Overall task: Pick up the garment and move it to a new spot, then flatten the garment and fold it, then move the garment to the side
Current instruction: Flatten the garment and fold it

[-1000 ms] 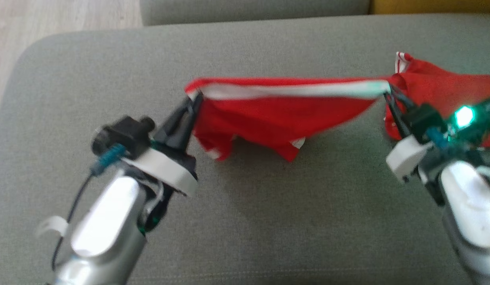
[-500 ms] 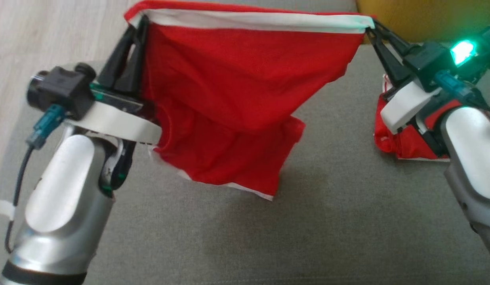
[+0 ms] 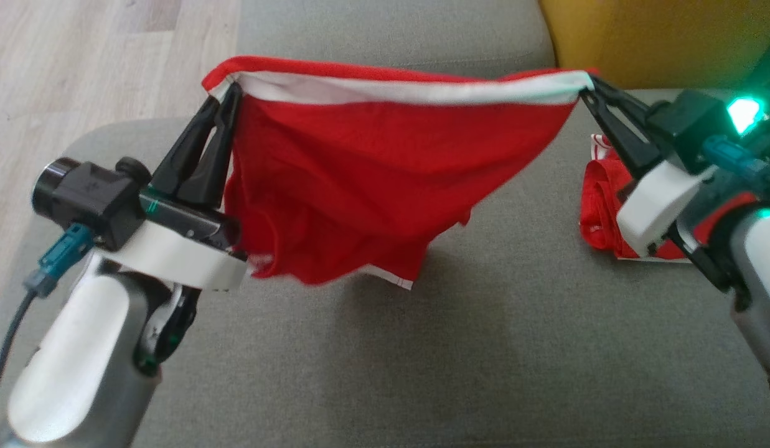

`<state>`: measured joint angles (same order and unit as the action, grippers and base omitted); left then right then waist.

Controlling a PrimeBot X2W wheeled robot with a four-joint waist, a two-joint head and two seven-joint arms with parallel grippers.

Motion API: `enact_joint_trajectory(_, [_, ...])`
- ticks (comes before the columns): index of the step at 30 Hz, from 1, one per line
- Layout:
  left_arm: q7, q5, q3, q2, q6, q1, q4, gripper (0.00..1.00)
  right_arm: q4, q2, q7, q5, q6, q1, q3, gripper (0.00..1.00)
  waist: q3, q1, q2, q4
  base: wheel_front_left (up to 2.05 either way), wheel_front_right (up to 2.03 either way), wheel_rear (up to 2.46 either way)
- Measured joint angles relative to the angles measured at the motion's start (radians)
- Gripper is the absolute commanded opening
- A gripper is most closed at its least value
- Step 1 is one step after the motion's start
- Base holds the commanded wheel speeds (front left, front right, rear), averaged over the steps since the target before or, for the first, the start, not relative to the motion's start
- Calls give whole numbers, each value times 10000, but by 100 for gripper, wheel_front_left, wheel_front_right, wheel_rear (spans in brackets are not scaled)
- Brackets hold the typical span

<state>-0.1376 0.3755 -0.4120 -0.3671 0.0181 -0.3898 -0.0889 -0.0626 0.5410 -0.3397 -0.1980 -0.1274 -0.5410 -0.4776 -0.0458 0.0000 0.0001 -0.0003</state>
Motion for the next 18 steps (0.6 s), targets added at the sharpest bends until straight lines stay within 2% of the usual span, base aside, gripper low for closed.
enact_joint_trajectory(4, [468, 2, 40, -291, -6, -104, -476, 0, -767, 209, -738, -224, 0, 140, 58, 0, 208, 0, 0, -23, 0, 0, 0])
enact_joint_trajectory(9, [886, 316, 50, -263, -353, -1306, 132, 0, -485, 399, -1043, -523, 0, -899, -385, 0, 786, 0, 0, -42, 0, 0, 0])
enact_joint_trajectory(14, [596, 132, 238, -236, -692, -3780, 1925, 0, 1112, 316, -782, -738, 0, -3835, -1394, 0, 1875, 0, 0, -85, 0, 0, 0])
enact_joint_trajectory(18, [-84, -140, 387, -46, -848, -5753, 3839, 0, 3371, -324, 84, -738, 0, -6380, -2107, 0, 2883, 0, 0, -161, 0, 0, 0])
